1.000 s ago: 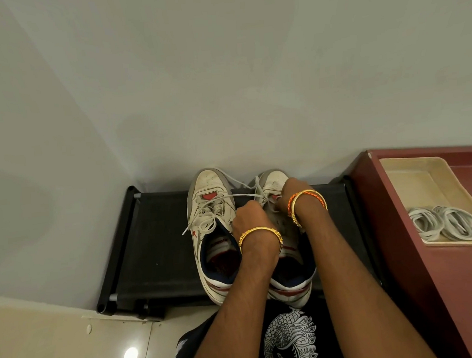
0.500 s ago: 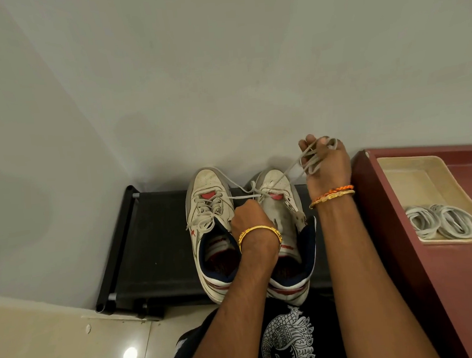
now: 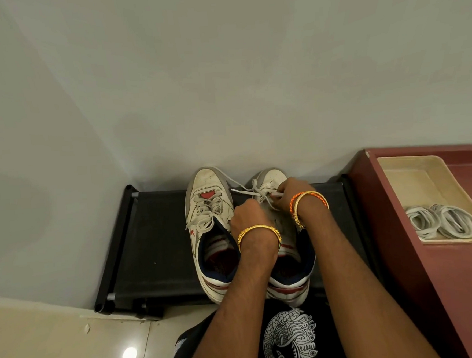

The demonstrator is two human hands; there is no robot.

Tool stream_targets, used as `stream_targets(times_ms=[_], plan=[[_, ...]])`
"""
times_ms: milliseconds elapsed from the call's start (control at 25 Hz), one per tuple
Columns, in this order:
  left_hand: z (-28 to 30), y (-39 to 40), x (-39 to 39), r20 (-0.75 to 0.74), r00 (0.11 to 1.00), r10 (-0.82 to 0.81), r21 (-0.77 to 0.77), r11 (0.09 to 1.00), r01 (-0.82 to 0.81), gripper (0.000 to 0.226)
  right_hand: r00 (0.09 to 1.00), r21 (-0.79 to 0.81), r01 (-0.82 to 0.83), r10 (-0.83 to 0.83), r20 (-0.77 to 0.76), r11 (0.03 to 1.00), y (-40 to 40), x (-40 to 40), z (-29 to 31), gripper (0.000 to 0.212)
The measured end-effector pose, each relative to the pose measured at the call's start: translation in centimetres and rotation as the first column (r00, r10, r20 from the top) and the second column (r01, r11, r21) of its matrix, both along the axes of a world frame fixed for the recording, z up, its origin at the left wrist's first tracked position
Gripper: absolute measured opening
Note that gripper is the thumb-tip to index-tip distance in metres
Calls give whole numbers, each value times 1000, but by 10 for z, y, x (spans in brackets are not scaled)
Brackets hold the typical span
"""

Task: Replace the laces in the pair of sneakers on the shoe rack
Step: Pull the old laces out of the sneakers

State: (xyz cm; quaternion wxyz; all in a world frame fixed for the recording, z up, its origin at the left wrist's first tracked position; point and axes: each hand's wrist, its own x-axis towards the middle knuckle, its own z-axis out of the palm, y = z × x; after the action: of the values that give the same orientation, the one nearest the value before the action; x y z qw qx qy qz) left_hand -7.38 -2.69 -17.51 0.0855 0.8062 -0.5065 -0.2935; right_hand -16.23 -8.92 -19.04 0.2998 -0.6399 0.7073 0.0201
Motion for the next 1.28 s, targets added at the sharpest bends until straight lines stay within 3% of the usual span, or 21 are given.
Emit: stream_targets(times_ms=[120, 200, 240, 320, 400, 480, 520, 560, 600, 640, 720, 800, 920, 1000, 1080, 1200, 1280], plan=[[1, 0, 1, -11, 1000, 3, 1, 1000, -3, 31, 996, -39, 22, -19, 83, 999, 0, 0, 0, 35], [4, 2, 1, -20, 1000, 11, 2, 1000, -11, 33, 950, 3, 146, -141, 278, 989, -1, -5, 0, 26], [4, 2, 1, -16, 1000, 14, -3, 1000, -14, 33, 885, 55, 244, -246, 396, 968, -3, -8, -1, 20], [4, 2, 1, -1, 1000, 15, -5, 1000, -15, 31, 654, 181, 470, -478, 587, 864, -3, -14, -4, 28], [2, 1, 0, 4, 1000, 13, 3, 1000, -13, 32, 269, 361, 610, -613, 743, 705, 3, -20, -7, 32], [1, 1, 0, 12, 1000, 17, 4, 1000, -17, 32, -144, 553, 516, -570, 809, 655, 7, -24, -3, 34], [1, 1, 0, 14, 1000, 20, 6, 1000, -20, 32, -281, 590, 447, -521, 806, 672, 9, -26, 5, 34], [2, 1, 0, 12, 1000, 24, 9, 1000, -24, 32, -358, 586, 424, -466, 809, 691, 9, -28, 14, 33], [2, 1, 0, 10, 1000, 26, 7, 1000, -26, 33, -380, 553, 447, -410, 829, 704, 8, -32, 24, 33], [2, 1, 0, 6, 1000, 25, 2, 1000, -25, 34, -331, 495, 508, -371, 868, 705, 8, -35, 34, 32], [2, 4, -1, -3, 1000, 0, -39, 999, 0, 38, -85, 351, 612, -383, 920, 709, 16, -39, 54, 31], [-2, 6, -2, -7, 996, -93, -196, 976, 89, 51, 71, 312, 572, -425, 902, 758, 30, -38, 72, 29], [3, 4, -8, 26, 949, -315, -453, 842, 292, 71, 70, 376, 398, -436, 897, 837, 54, -33, 117, 29], [19, -1, -8, 70, 928, -366, -463, 812, 355, 54, 100, 352, 334, -404, 909, 874, 67, -34, 160, 29], [43, -3, 1, 71, 949, -306, -475, 826, 302, 29, 182, 269, 359, -350, 919, 894, 79, -42, 206, 27], [89, 2, 24, -20, 990, -139, -487, 866, 112, 22, 374, 29, 483, -237, 897, 875, 95, -68, 258, 23], [124, 7, 36, -294, 952, -87, -448, 892, -56, 16, 603, -186, 466, -157, 782, 865, 105, -83, 274, 22]])
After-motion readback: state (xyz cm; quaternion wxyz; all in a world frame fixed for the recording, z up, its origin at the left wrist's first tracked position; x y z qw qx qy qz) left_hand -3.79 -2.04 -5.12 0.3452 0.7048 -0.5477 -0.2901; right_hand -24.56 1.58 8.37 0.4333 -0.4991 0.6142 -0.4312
